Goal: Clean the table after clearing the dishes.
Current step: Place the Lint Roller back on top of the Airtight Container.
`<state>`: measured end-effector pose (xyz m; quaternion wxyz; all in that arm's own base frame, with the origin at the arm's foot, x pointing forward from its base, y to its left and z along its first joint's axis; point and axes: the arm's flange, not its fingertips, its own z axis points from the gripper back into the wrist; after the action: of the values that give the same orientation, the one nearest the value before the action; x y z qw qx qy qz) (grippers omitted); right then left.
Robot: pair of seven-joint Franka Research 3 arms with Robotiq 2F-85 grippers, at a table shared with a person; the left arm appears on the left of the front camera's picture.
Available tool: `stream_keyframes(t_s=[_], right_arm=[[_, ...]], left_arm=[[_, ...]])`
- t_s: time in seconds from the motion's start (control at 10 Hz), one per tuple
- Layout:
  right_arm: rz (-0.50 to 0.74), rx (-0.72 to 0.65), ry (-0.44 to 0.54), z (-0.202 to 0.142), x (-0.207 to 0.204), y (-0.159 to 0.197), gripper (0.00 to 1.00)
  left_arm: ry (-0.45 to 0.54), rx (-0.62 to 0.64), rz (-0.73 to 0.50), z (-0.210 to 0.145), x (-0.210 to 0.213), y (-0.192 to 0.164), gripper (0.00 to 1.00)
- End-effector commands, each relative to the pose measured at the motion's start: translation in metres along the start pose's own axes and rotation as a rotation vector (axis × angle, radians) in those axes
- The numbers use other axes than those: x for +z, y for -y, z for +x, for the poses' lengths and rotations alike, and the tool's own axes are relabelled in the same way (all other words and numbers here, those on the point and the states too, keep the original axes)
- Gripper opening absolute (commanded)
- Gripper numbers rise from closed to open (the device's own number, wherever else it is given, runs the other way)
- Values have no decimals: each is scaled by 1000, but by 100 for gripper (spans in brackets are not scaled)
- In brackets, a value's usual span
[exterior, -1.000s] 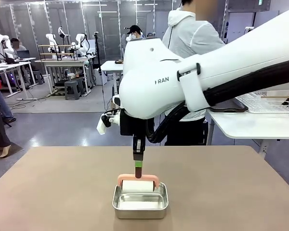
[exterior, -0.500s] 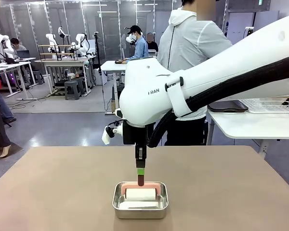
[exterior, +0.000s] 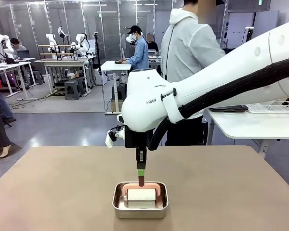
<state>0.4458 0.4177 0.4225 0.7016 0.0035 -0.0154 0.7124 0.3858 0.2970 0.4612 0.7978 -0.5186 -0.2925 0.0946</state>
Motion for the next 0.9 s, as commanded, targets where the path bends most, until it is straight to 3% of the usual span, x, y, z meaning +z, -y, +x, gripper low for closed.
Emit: stream_keyframes(t_s=[0.0,0.2,0.7,0.8], right_arm=[[-25,26,17,-3,-7,11,22],[-1,29,43,-9,-11,14,22],[-55,25,51,-8,14,11,94],[-63,24,54,-9,18,12,100]], left_arm=[[-9,-14,-7,0,4,0,100],[-9,-14,-7,0,4,0,100],[-9,-14,-7,0,4,0,100],[-9,-14,-7,0,4,0,100]])
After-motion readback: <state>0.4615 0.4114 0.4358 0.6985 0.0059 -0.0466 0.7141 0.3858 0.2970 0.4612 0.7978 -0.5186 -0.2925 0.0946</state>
